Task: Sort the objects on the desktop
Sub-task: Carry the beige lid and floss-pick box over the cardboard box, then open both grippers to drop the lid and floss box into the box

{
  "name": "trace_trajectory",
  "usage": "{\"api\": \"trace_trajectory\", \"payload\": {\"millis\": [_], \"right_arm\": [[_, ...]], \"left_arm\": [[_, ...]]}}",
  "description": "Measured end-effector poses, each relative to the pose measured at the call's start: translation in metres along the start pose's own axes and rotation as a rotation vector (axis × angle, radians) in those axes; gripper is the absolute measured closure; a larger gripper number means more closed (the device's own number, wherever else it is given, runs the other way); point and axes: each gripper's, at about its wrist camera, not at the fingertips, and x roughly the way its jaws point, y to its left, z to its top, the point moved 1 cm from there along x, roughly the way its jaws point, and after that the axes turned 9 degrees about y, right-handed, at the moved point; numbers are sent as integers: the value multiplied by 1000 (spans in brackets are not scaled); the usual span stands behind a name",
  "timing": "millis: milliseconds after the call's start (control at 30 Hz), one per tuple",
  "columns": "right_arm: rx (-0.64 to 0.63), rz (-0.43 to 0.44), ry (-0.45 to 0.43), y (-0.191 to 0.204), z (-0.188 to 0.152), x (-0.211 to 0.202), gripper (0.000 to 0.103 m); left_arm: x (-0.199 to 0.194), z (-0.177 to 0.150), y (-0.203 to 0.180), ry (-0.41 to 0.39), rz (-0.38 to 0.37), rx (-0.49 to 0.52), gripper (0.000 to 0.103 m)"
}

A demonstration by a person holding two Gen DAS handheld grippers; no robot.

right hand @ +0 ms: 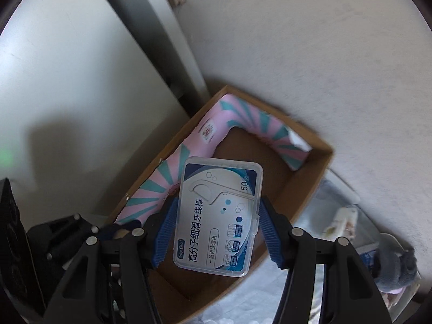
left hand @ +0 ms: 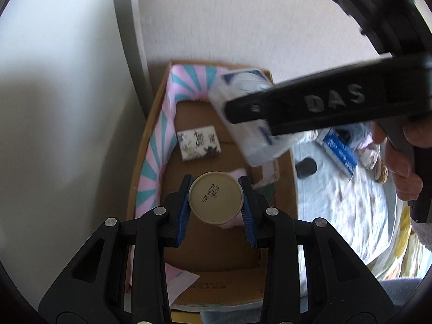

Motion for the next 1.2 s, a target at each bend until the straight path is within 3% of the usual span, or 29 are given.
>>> {"api": "trace_trajectory", "payload": {"millis": [233,700,867,900,933,967,1000,1067,1200], "right_arm": [[-4,-8,49,-2,4,26,48],[37,48,75,-13,2,38,48],[33,11,96,-9,5,45,44],[34,-5,98,-7,12,49,41],[37,-22,93,-7,12,50,29],[45,-29,86,-3,13,52,19],[60,-32,79,-5,12,51,17],[94,-34,68,-10,12,48,16],[128,-16,58,-12,10,42,16]], "left_arm": [[17,-1,2,55,-26,-5,73],[32,-4,-2,105,4,15,73],[36,-4,-3,126,-9,8,71],[37,-4,-3,132,-12,9,67],[38,-4,-4,141,-12,12,62],[39,-5,-4,151,-1,12,35],[40,-5,-5,157,23,13,2],[38,-6,-8,131,56,26,0],[40,-10,-12,118,53,38,0]]}}
